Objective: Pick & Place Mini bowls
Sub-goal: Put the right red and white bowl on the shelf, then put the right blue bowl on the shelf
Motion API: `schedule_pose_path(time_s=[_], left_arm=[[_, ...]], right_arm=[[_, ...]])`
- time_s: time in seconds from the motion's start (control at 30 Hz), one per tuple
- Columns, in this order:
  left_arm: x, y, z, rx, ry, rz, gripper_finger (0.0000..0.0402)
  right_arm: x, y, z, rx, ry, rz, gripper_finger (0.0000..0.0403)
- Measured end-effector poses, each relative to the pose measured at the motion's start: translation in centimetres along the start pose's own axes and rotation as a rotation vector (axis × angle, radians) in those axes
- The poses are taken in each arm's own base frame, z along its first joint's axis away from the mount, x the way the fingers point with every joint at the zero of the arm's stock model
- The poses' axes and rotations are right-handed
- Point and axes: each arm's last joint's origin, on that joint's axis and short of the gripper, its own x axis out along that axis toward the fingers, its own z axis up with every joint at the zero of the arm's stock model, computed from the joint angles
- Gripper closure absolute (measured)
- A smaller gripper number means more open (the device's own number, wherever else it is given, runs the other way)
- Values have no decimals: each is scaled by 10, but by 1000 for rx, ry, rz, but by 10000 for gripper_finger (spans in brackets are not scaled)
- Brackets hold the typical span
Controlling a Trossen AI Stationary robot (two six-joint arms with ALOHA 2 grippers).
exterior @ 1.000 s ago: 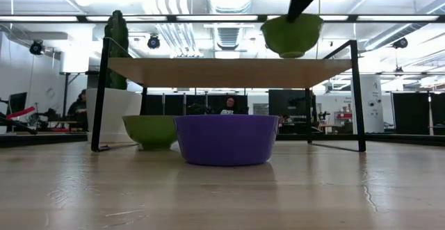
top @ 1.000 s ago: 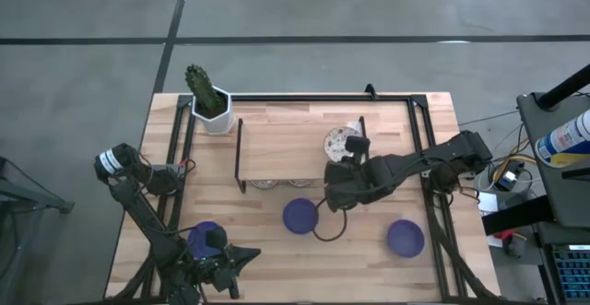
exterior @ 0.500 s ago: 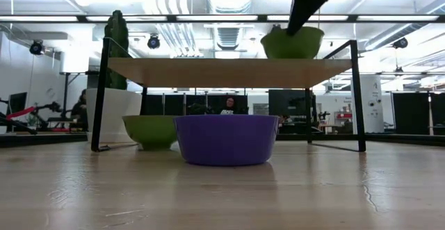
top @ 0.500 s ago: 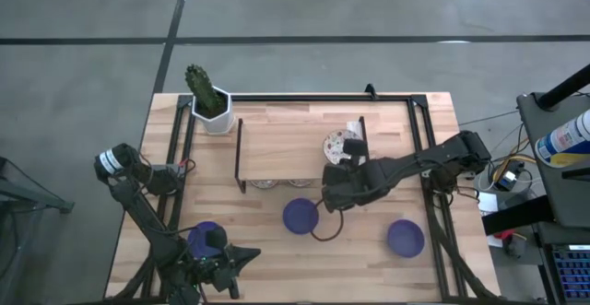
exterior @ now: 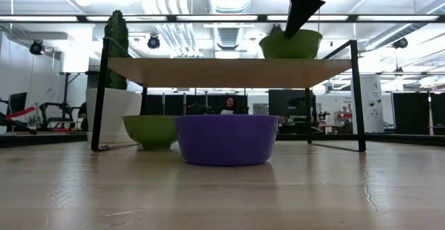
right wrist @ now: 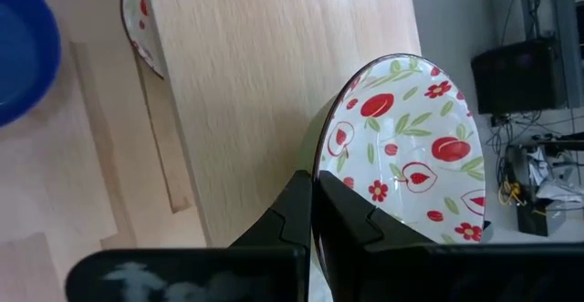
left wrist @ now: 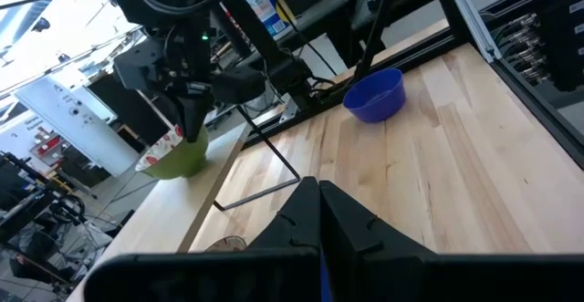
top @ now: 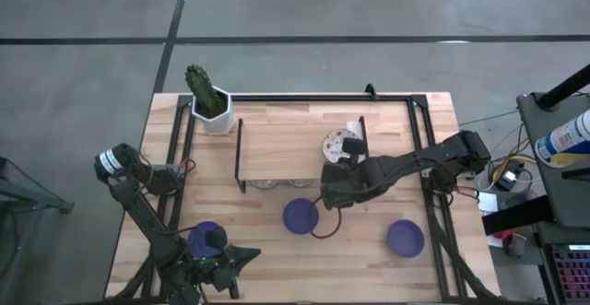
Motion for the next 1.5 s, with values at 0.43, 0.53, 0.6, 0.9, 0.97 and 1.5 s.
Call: schedule_pose_path(time_s=[0.43, 0.53, 0.6, 0.9, 0.97, 1.5], left_arm=[[0, 0, 0, -2, 0, 0, 401], [0, 0, 0, -2, 0, 0, 401], [0, 0, 0, -2, 0, 0, 401], [0, 0, 0, -9, 0, 0, 401], [0, 0, 0, -22, 0, 0, 401], [0, 0, 0, -33, 0, 0, 401]], right_arm=[[3, -3, 2, 20, 0, 2, 385], [3, -2, 3, 28, -10, 5, 373], [3, -2, 3, 31, -13, 6, 364], [3, -2, 4, 34, -15, 2, 307], [2, -1, 3, 31, -17, 3, 291], [-50, 36, -8, -1, -141, 118, 250]])
